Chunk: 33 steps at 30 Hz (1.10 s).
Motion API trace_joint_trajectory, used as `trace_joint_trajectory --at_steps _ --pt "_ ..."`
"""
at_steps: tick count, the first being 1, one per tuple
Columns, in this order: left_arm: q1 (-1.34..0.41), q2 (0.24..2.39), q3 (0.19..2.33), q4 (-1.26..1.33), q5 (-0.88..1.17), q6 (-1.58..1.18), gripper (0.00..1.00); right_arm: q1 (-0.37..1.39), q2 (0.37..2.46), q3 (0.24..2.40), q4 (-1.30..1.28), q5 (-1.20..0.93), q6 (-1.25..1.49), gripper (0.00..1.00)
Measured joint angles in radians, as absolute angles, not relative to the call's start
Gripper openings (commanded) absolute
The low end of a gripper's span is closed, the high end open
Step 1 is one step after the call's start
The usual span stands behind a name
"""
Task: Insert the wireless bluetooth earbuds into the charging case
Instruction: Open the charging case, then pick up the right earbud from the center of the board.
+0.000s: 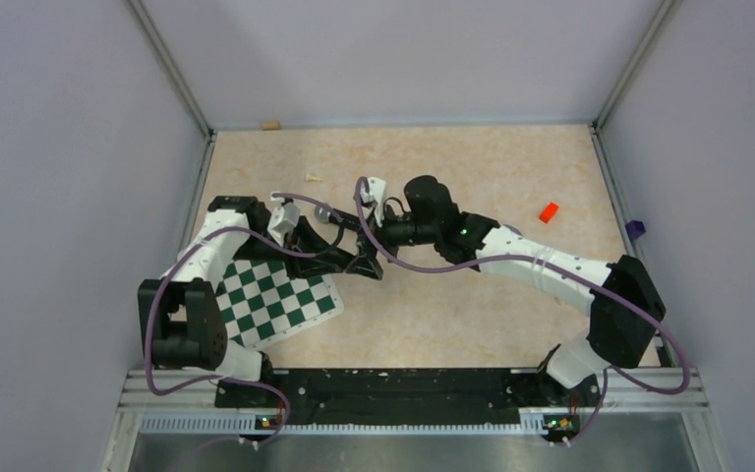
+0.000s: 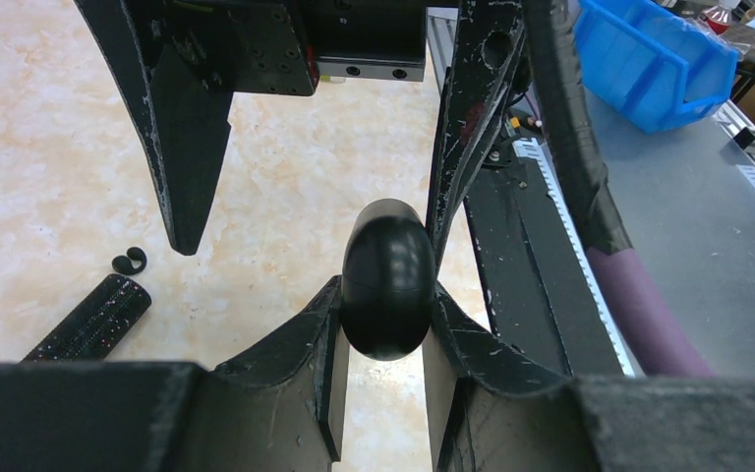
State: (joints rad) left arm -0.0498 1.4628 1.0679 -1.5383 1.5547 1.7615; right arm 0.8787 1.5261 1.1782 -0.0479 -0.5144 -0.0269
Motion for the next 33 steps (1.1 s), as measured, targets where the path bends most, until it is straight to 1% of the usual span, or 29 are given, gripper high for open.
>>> trace_joint_trajectory --at_steps 6,14,24,26,29,33 --pt "-0.054 1.464 1.068 -1.538 1.573 1.770 0.00 0.861 1.520 1.178 -0.049 -0.531 0.008 0.99" --pt "-0.057 1.464 1.067 -1.542 1.564 1.779 0.00 0.794 1.484 1.181 -0.035 -0.601 0.073 0.99" --pt "-0.061 1.464 1.066 -1.544 1.554 1.779 0.00 0.775 1.465 1.267 -0.070 -0.642 0.069 0.99" --pt "-0.061 1.464 1.066 -1.546 1.554 1.779 0.00 0.774 1.459 1.284 -0.093 -0.631 0.041 0.99" --pt "-0.061 1.464 1.066 -1.546 1.554 1.779 0.00 0.768 1.436 1.291 -0.119 -0.576 -0.014 0.96" --pt "-0.057 1.464 1.066 -1.546 1.554 1.779 0.00 0.744 1.398 1.264 -0.103 -0.441 -0.091 0.92"
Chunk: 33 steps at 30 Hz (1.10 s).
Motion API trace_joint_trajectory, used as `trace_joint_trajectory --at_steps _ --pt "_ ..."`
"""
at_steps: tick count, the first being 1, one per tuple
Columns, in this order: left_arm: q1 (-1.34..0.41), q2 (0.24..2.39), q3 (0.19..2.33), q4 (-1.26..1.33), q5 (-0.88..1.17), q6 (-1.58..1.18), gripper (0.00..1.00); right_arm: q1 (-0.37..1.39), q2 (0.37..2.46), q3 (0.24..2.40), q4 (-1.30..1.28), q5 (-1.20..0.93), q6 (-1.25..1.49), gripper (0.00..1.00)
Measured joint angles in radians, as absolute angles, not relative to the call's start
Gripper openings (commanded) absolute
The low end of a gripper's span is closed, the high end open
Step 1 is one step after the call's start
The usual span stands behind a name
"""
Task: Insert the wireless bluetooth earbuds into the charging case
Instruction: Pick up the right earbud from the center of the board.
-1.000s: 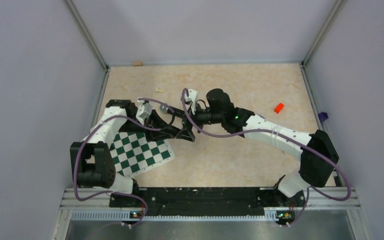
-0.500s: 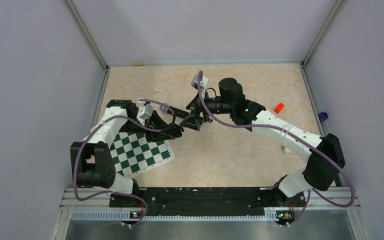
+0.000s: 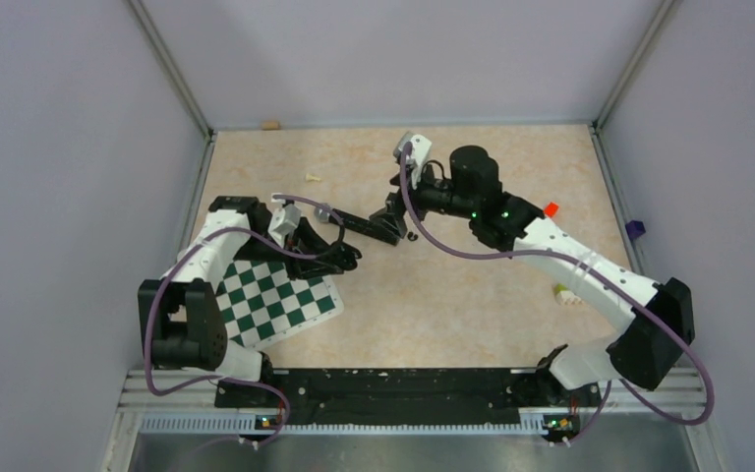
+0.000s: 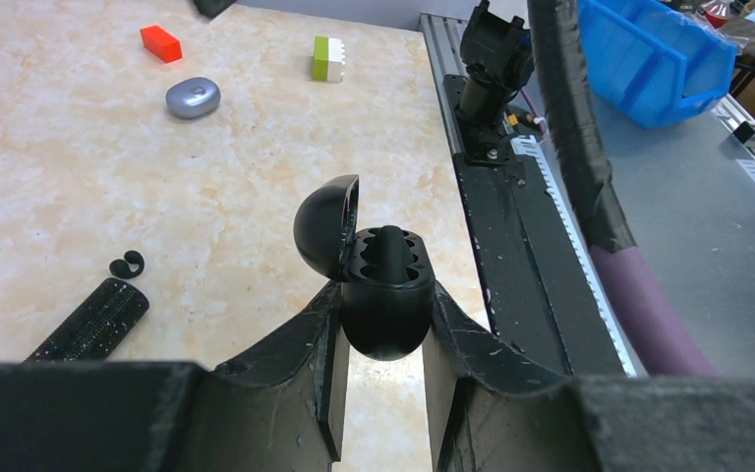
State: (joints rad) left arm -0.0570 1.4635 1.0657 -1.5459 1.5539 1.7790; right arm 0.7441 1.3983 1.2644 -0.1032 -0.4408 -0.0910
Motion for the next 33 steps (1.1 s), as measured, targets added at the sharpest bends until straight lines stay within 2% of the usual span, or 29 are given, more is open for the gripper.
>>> trace_joint_trajectory --at_steps 6,14,19,23,33 --pt "-0.026 1.435 1.066 -1.546 1.553 1.776 0.00 0.708 1.421 1.139 -0.076 -0.266 -0.220 0.84" --pt "0.052 1.370 1.066 -1.546 1.552 1.771 0.00 0.709 1.552 1.035 -0.100 -0.208 -0.472 0.81" --pt "0.083 1.343 1.066 -1.547 1.551 1.771 0.00 0.704 1.552 0.921 -0.048 -0.203 -0.683 0.65" --pt "0.092 1.336 1.061 -1.547 1.551 1.771 0.00 0.699 1.552 0.818 0.026 -0.204 -0.807 0.43" --pt "0.096 1.332 1.052 -1.547 1.551 1.772 0.00 0.643 1.578 0.746 0.219 -0.255 -0.978 0.40"
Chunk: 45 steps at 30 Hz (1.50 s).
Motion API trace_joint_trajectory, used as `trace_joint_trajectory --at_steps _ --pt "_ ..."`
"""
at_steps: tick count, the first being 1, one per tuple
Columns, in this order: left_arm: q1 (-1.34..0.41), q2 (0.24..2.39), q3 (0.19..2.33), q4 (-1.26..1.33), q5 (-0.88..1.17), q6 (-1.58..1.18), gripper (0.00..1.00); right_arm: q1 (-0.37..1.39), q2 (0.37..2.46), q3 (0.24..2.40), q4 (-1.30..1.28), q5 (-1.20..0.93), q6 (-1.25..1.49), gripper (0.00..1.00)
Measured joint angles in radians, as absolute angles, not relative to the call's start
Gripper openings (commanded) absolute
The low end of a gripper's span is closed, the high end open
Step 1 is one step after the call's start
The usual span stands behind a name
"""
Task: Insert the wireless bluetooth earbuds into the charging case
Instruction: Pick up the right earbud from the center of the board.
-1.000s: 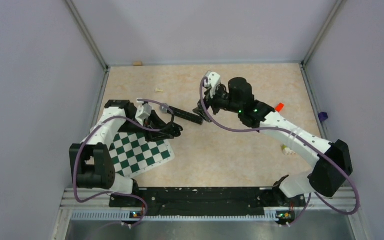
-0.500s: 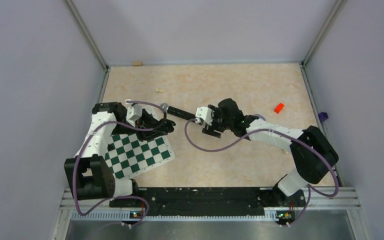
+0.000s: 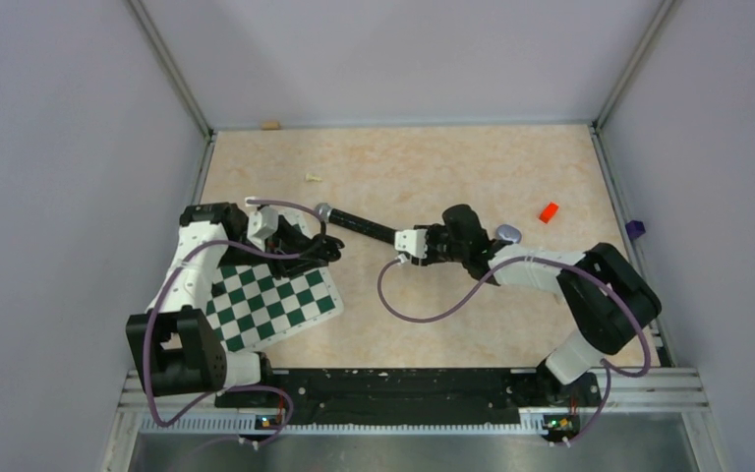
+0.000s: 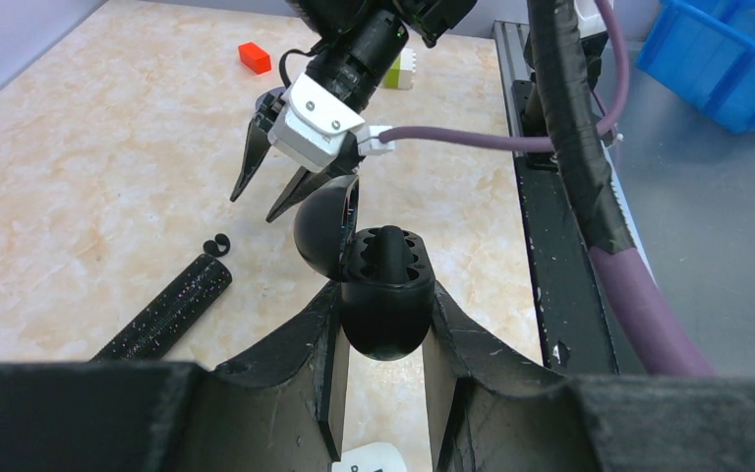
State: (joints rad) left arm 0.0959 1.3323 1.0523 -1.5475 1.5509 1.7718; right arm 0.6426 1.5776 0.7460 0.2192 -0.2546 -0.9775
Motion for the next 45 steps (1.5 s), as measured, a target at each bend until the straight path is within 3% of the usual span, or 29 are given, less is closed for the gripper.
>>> trace_joint_trajectory --at_steps 19,25,45 --pt "0.103 1.324 1.043 -1.548 1.551 1.776 0.00 0.632 1.760 0.811 0.268 -0.324 -1.099 0.38" --pt "0.103 1.324 1.043 -1.548 1.551 1.776 0.00 0.632 1.795 0.855 0.249 -0.318 -1.099 0.27" --pt "0.104 1.324 1.043 -1.548 1.551 1.776 0.00 0.632 1.852 0.965 0.150 -0.242 -1.100 0.26"
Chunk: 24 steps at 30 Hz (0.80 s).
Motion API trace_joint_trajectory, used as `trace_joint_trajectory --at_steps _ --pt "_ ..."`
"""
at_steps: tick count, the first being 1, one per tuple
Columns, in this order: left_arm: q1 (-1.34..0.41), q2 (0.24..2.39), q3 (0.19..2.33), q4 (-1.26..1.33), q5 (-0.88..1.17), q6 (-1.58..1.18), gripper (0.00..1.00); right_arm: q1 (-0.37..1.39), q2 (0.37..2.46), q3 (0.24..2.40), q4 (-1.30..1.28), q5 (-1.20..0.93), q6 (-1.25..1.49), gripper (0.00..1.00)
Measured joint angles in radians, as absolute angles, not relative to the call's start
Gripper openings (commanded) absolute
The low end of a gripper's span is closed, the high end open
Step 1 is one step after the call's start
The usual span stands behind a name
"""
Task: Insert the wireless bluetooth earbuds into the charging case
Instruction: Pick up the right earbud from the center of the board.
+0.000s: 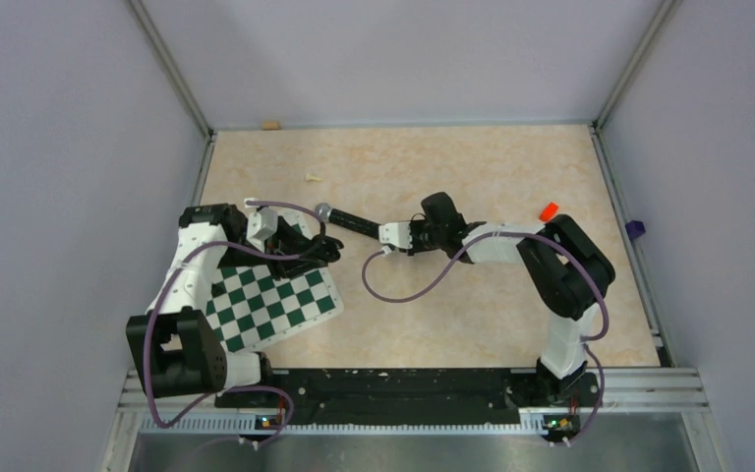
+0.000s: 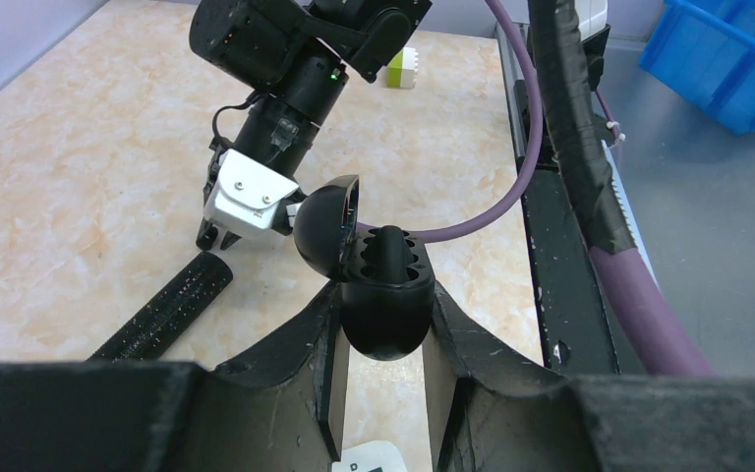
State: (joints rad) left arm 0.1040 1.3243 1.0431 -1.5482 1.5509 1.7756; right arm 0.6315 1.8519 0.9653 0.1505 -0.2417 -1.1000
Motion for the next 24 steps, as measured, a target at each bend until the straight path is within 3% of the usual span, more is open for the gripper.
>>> trace_joint_trajectory --at_steps 10,18,24 --pt "0.104 1.324 1.043 -1.548 1.551 1.775 0.00 0.630 1.887 1.031 0.104 -0.221 -1.100 0.35" --pt "0.105 1.324 1.043 -1.548 1.551 1.775 0.00 0.629 1.888 1.038 0.092 -0.216 -1.097 0.32" --pt "0.107 1.324 1.043 -1.548 1.551 1.775 0.00 0.614 1.893 1.070 0.035 -0.213 -1.068 0.23"
